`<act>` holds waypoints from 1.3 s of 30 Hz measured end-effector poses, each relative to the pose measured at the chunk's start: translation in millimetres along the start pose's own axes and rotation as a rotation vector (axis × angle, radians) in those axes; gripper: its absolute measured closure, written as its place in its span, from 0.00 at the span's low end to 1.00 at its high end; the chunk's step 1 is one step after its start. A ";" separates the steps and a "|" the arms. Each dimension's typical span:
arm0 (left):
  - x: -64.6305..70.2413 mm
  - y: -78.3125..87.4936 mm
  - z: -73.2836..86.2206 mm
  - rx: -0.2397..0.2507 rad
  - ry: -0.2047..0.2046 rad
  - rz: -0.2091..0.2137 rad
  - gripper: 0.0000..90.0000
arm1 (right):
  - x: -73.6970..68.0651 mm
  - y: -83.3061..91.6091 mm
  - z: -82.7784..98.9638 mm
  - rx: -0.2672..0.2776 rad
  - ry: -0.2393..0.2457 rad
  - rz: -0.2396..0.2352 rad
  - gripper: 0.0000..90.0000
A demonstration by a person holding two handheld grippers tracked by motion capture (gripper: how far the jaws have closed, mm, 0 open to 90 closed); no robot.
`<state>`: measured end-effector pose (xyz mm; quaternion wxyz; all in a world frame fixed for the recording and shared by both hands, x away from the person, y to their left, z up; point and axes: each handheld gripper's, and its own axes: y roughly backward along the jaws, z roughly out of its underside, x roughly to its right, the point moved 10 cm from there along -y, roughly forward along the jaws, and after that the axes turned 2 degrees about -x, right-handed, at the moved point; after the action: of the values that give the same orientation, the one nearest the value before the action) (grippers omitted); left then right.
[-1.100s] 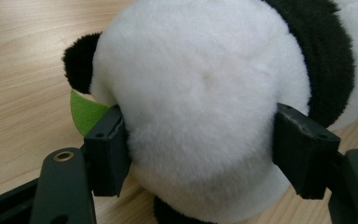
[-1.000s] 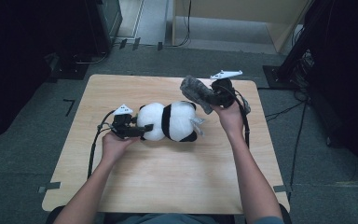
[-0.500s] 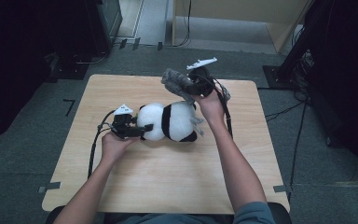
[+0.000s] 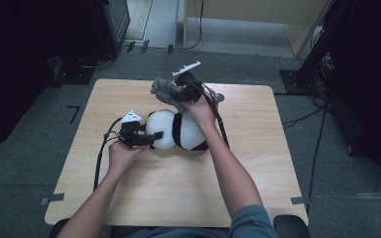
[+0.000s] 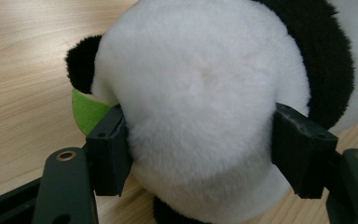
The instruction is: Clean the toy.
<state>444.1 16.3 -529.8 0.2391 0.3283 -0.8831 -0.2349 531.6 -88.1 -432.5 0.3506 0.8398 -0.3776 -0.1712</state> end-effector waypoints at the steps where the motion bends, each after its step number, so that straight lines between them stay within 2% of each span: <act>1: 0.1 0.3 0.1 -0.001 0.000 0.000 0.32 | -2.1 -3.5 -1.1 -0.001 0.002 -0.006 0.82; 7: 0.3 0.4 -0.2 0.000 -0.006 -0.002 0.33 | -25.1 -26.3 -7.8 -0.015 0.001 -0.057 0.82; 10: 0.4 0.1 -0.2 0.002 -0.002 -0.002 0.33 | -34.7 -38.4 -6.2 -0.045 0.022 -0.067 0.82; 14: -0.3 0.2 0.3 -0.004 0.000 -0.005 0.33 | -33.2 -49.6 4.3 -0.099 0.042 -0.052 0.82; 18: 0.1 0.2 -0.1 -0.007 0.009 -0.011 0.33 | -21.2 -47.6 9.5 -0.108 0.021 -0.048 0.82; 26: -0.1 0.1 0.1 -0.007 0.010 -0.011 0.33 | 14.1 -35.3 26.3 -0.165 0.016 0.012 0.82; 30: -0.5 0.1 0.1 -0.008 0.008 -0.010 0.33 | 35.4 -28.2 35.4 -0.164 -0.039 0.034 0.83; 39: -0.4 0.1 0.2 -0.006 0.006 -0.011 0.33 | 67.3 -14.7 55.6 -0.170 -0.099 0.062 0.82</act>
<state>444.2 16.7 -530.1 0.2415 0.3331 -0.8798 -0.2381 552.6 -157.4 -483.2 0.4064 0.7856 -0.4043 -0.2330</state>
